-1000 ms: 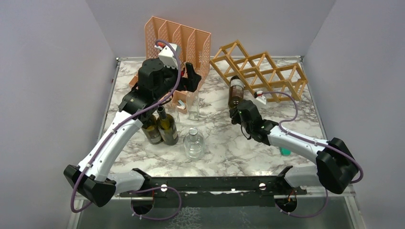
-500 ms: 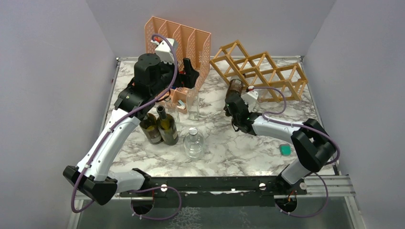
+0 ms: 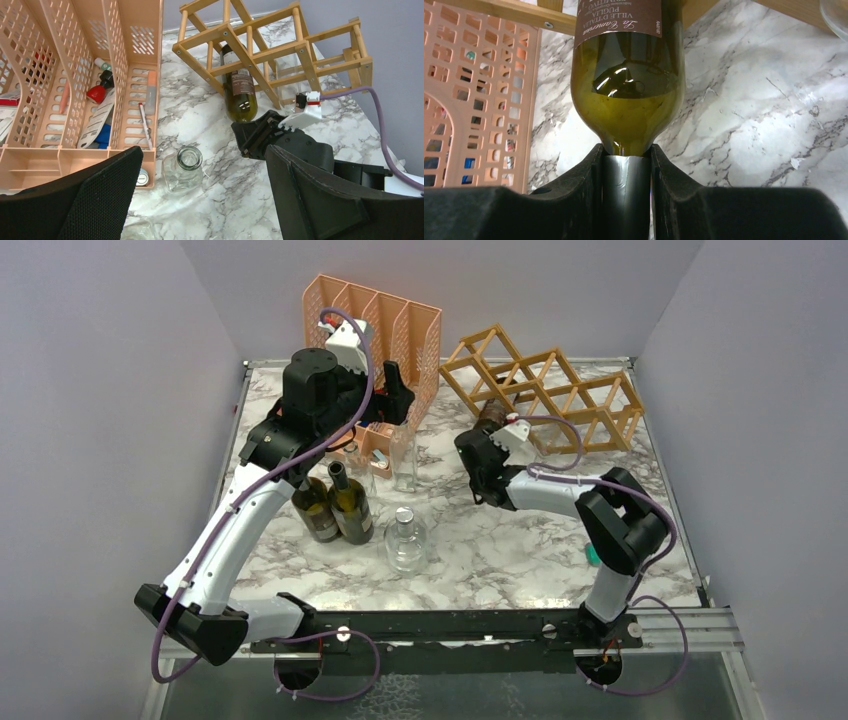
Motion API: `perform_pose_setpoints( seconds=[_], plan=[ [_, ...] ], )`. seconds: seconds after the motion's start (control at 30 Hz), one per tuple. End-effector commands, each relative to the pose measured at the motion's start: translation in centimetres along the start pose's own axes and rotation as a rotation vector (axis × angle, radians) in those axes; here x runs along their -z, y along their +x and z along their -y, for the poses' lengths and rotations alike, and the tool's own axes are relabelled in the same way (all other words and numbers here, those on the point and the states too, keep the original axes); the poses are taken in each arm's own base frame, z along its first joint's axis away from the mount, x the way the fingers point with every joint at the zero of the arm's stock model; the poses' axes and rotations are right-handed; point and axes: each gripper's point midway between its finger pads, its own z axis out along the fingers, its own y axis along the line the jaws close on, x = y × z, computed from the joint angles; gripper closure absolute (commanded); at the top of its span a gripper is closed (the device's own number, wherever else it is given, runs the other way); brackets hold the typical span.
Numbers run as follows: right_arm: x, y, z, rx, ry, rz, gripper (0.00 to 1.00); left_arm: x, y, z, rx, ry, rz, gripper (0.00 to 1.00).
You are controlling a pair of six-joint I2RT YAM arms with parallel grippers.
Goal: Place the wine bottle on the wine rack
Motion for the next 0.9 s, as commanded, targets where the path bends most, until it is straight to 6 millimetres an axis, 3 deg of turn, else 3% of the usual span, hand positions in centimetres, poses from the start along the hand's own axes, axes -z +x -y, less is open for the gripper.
perform_pose_setpoints(
  seconds=[0.0, 0.47, 0.87],
  plan=[
    [-1.1, -3.7, -1.7, -0.060, 0.046, 0.149, 0.99, 0.7, -1.8, -0.3, -0.014, -0.022, 0.041, 0.01],
    [-3.3, -0.9, -0.1, -0.049, 0.206, 0.111, 0.99, 1.2, -1.2, -1.0, -0.020, -0.052, 0.024, 0.01],
    [-3.0, -4.1, 1.3, -0.023, 0.288, 0.285, 0.99, 1.0, -0.7, -1.2, -0.020, -0.057, 0.009, 0.01]
  ],
)
